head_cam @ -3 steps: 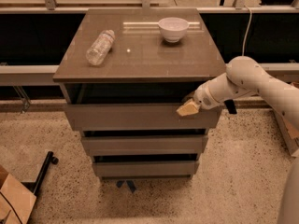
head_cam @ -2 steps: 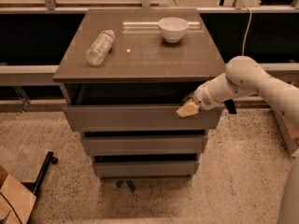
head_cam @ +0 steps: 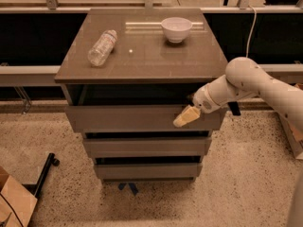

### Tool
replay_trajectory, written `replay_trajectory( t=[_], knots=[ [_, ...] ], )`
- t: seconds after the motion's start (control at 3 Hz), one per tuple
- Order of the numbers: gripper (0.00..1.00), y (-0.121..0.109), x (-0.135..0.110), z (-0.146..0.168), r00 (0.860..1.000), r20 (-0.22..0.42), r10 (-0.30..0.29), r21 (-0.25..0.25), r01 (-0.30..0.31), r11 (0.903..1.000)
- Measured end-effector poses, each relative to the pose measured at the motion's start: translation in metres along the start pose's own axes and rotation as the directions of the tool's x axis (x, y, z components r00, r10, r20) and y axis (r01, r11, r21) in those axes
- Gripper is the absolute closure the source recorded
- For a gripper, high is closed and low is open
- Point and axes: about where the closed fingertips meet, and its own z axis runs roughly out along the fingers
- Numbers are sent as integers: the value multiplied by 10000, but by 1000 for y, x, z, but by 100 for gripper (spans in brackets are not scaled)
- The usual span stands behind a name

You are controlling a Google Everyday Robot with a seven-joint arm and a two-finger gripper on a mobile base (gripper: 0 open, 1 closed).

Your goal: Open top drawer

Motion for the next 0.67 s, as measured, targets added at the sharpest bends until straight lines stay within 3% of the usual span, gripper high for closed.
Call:
replay_trajectory(
  t=[0.33,0.67],
  knots=[
    [27,38,33,-18,9979,-471,455,-54,-458,9989],
    [50,39,33,-18,9977,-482,471,-62,-475,9989]
  ],
)
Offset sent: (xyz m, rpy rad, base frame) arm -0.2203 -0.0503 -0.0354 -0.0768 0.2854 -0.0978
